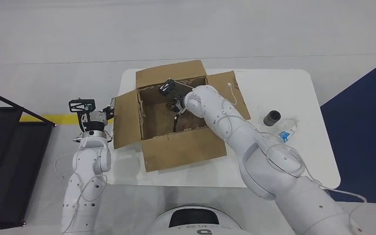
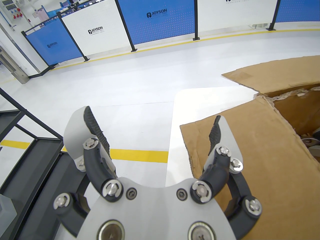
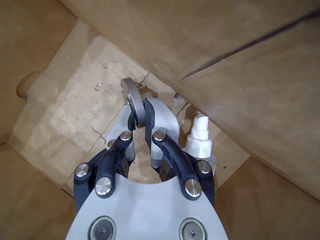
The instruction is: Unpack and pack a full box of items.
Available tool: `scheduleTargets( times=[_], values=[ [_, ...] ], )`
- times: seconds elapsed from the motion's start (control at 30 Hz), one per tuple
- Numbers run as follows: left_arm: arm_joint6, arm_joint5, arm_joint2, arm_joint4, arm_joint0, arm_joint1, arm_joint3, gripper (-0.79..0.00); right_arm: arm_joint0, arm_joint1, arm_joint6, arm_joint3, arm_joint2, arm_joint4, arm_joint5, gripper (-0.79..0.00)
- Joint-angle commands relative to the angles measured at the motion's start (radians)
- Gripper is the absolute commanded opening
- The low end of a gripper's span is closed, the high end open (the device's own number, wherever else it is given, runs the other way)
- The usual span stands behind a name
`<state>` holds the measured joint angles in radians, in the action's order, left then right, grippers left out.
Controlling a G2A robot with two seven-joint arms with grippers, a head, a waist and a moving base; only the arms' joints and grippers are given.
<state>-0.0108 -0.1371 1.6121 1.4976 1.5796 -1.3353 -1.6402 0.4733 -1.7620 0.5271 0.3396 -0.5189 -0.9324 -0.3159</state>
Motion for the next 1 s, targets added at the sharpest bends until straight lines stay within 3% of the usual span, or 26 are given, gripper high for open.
scheduleTargets(
  times=[0.0, 0.27, 0.5, 0.63, 0.77, 0.9, 0.97],
  values=[
    [0.000, 0.000, 0.000, 0.000, 0.000, 0.000, 0.000, 0.000, -0.001, 0.001, -0.012, 0.004, -0.002, -0.005, -0.015, -0.785],
    [0.000, 0.000, 0.000, 0.000, 0.000, 0.000, 0.000, 0.000, 0.015, 0.043, -0.124, 0.067, -0.028, -0.046, -0.112, -0.785],
    [0.000, 0.000, 0.000, 0.000, 0.000, 0.000, 0.000, 0.000, 0.120, 0.146, -0.249, 0.287, -0.099, -0.140, -0.100, -0.785],
    [0.000, 0.000, 0.000, 0.000, 0.000, 0.000, 0.000, 0.000, 0.302, 0.257, -0.254, 0.628, -0.225, -0.253, -0.042, -0.785],
    [0.000, 0.000, 0.000, 0.000, 0.000, 0.000, 0.000, 0.000, 0.635, 0.376, -0.157, 1.151, -0.453, -0.391, -0.036, -0.785],
    [0.000, 0.000, 0.000, 0.000, 0.000, 0.000, 0.000, 0.000, 0.931, 0.438, -0.192, 1.517, -0.655, -0.459, -0.077, -0.785],
    [0.000, 0.000, 0.000, 0.000, 0.000, 0.000, 0.000, 0.000, 0.999, 0.447, -0.249, 1.582, -0.696, -0.472, -0.076, -0.785]
  ],
)
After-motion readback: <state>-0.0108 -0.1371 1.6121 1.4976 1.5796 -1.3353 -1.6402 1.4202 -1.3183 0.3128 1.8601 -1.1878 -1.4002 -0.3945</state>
